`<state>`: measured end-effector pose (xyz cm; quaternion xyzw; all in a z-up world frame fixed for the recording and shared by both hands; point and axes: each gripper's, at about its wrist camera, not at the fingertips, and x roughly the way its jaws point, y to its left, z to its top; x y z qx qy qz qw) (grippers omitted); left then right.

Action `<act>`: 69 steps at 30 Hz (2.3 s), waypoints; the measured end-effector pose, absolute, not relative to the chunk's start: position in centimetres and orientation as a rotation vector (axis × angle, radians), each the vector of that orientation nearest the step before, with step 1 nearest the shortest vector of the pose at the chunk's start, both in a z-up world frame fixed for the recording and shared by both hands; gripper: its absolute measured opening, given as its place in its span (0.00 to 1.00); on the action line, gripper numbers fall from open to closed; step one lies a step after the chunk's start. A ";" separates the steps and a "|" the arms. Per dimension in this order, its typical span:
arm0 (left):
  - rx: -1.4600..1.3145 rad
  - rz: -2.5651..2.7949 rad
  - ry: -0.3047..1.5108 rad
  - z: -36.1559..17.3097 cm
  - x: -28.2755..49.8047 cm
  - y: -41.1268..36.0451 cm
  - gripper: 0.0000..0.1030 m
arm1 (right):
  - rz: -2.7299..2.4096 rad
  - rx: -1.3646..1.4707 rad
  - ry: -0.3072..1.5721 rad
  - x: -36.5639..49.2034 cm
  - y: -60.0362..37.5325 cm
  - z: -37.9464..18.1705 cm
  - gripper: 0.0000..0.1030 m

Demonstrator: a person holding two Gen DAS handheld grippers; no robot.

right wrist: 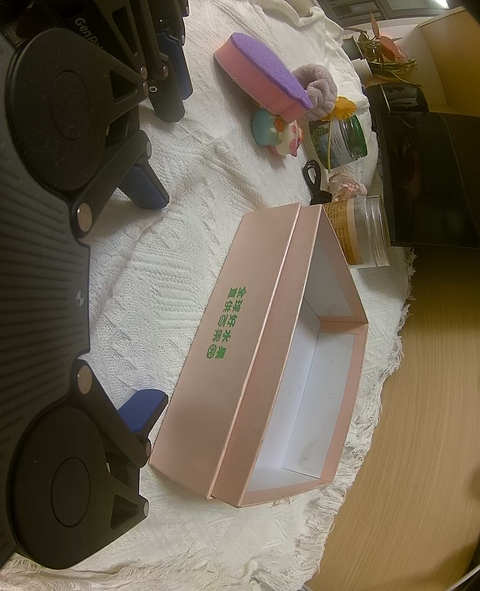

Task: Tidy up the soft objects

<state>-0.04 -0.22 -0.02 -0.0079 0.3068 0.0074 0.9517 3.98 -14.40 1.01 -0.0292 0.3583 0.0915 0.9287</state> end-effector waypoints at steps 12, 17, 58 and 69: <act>-0.016 0.015 0.624 0.0 0.0 -0.3 0.19 | 0.187 -0.060 0.734 4.0 -14.4 1.1 1.00; -0.017 0.015 0.623 0.0 0.0 -0.3 0.19 | 0.187 -0.060 0.734 4.0 -14.4 1.1 1.00; -0.041 -0.082 0.788 1.6 2.2 1.6 0.19 | 0.295 -0.153 1.004 6.0 -14.2 2.7 1.00; 0.056 -0.312 0.904 2.6 4.4 3.2 0.20 | 0.259 -0.143 1.059 5.6 -14.0 2.8 1.00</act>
